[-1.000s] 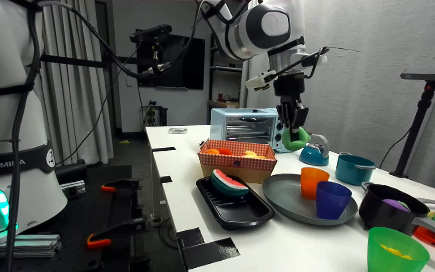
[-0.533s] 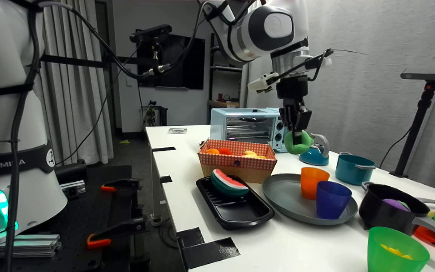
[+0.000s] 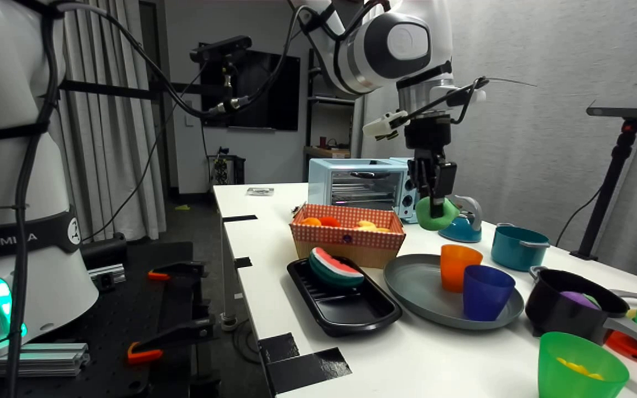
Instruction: Put the pear plush toy on the oven tray
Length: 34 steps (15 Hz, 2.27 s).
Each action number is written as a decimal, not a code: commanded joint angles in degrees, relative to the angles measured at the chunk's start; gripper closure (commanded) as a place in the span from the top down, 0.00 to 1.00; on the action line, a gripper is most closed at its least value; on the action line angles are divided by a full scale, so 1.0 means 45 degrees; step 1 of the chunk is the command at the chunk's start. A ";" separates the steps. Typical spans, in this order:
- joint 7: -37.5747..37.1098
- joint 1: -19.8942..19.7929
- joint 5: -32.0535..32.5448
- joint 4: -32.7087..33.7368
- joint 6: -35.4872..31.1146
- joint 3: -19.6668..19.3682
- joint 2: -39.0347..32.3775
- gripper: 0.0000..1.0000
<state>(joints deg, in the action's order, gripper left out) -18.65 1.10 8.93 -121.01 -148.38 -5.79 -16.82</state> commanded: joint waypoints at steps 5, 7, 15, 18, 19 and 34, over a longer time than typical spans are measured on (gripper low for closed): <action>0.0248 -0.0083 -0.0366 0.0001 -0.0035 0.0002 -0.0032 0.99; 0.0257 -0.0089 -0.0373 -0.0003 -0.0028 0.0002 -0.0032 1.00; 0.0264 -0.0069 -0.0384 0.0045 0.0021 0.0024 -0.0100 1.00; 0.0388 -0.0083 -0.0481 0.0058 0.0046 0.0103 -0.0113 1.00; 0.0467 -0.0091 -0.0574 0.0026 0.0019 0.0178 -0.0071 1.00; -0.0113 0.0375 -0.0552 -0.2090 -0.0277 0.0593 0.1675 1.00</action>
<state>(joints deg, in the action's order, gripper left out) -17.88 1.94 6.52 -125.61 -148.78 -2.70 -13.77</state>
